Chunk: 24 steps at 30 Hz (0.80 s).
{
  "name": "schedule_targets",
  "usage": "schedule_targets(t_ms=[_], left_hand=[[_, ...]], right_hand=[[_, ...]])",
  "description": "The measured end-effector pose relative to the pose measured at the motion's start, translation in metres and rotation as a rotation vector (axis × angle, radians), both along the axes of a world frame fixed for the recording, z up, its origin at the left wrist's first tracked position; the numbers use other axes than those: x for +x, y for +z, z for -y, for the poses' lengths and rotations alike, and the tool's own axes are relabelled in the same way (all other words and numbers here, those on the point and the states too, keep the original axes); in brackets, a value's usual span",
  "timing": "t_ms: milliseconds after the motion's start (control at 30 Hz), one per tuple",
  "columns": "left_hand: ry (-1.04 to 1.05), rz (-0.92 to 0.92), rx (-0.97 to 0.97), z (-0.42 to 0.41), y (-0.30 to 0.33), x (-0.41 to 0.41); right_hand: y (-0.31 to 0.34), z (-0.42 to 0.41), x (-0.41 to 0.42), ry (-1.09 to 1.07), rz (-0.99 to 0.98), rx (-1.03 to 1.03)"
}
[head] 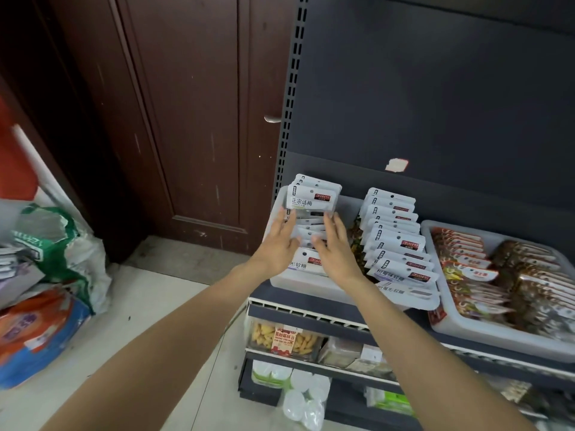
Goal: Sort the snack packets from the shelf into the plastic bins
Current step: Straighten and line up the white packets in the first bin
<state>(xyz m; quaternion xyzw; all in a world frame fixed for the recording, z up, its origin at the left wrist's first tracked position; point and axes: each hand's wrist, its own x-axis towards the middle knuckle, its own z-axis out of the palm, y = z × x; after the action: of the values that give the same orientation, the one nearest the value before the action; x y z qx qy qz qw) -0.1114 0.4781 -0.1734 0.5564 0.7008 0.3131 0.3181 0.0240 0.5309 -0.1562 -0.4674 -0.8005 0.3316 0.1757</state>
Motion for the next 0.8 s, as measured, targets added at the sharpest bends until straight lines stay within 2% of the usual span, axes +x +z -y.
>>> schedule_targets(t_ms=[100, 167, 233, 367, 500, 600, 800], left_hand=[[-0.044, -0.213, -0.082, -0.002, -0.002, -0.007], [-0.046, -0.359, -0.015, 0.0, 0.004, -0.009], [-0.093, -0.436, 0.087, 0.006, 0.009, -0.01], [-0.298, -0.595, 0.071, 0.012, 0.01, -0.015], [-0.282, -0.765, 0.046, 0.002, 0.013, -0.019], [-0.238, -0.787, 0.016, -0.005, 0.018, -0.012], [-0.139, -0.666, -0.014, -0.037, 0.023, 0.032]], right_hand=[[-0.004, 0.007, -0.002, -0.039, 0.07, 0.015], [-0.001, 0.011, -0.001, -0.068, 0.045, 0.023], [0.004, 0.013, 0.001, -0.099, -0.028, -0.01], [0.012, 0.011, 0.015, -0.131, -0.035, 0.001], [0.023, -0.008, 0.022, -0.158, 0.008, 0.026], [0.03, -0.029, 0.027, -0.145, 0.027, 0.075], [0.031, -0.085, 0.039, 0.01, 0.123, 0.129]])
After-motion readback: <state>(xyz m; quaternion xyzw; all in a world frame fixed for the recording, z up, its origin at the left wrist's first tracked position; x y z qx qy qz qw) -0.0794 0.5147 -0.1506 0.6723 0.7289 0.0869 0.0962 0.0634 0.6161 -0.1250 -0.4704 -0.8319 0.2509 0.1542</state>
